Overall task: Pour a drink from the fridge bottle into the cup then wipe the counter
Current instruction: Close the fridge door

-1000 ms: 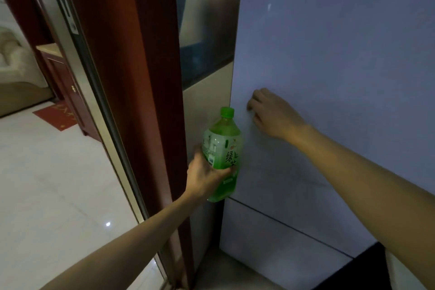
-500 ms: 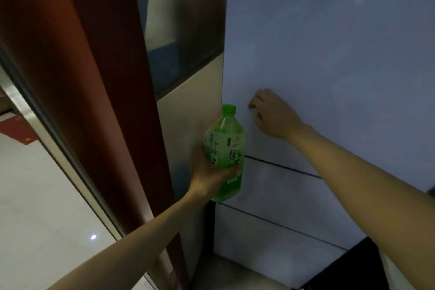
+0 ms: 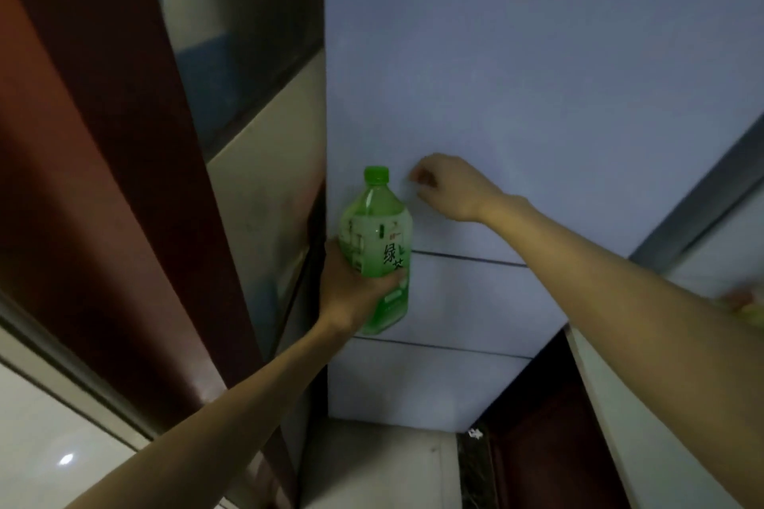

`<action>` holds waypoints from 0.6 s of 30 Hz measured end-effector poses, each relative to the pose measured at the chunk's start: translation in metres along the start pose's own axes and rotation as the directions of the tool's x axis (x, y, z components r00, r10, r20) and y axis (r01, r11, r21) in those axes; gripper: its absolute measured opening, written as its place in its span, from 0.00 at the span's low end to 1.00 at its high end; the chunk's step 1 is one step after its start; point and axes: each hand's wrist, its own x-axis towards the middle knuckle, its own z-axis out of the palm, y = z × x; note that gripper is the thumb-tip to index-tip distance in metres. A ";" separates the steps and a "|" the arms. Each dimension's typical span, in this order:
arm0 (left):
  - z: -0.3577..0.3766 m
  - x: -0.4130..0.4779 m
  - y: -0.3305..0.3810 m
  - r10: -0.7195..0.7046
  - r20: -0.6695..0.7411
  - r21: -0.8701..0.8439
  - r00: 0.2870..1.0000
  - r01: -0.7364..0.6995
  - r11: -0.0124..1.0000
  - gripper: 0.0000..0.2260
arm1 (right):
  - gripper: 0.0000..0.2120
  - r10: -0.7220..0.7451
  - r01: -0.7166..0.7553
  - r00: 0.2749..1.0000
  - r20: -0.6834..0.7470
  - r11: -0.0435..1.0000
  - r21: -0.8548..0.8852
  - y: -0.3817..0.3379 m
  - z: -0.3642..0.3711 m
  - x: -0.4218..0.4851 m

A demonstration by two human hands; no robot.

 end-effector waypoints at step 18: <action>0.111 -0.086 0.036 0.179 0.359 0.024 0.916 -0.201 0.979 0.35 | 0.09 0.449 -0.348 0.893 0.005 0.684 0.641 0.090 -0.012 -0.221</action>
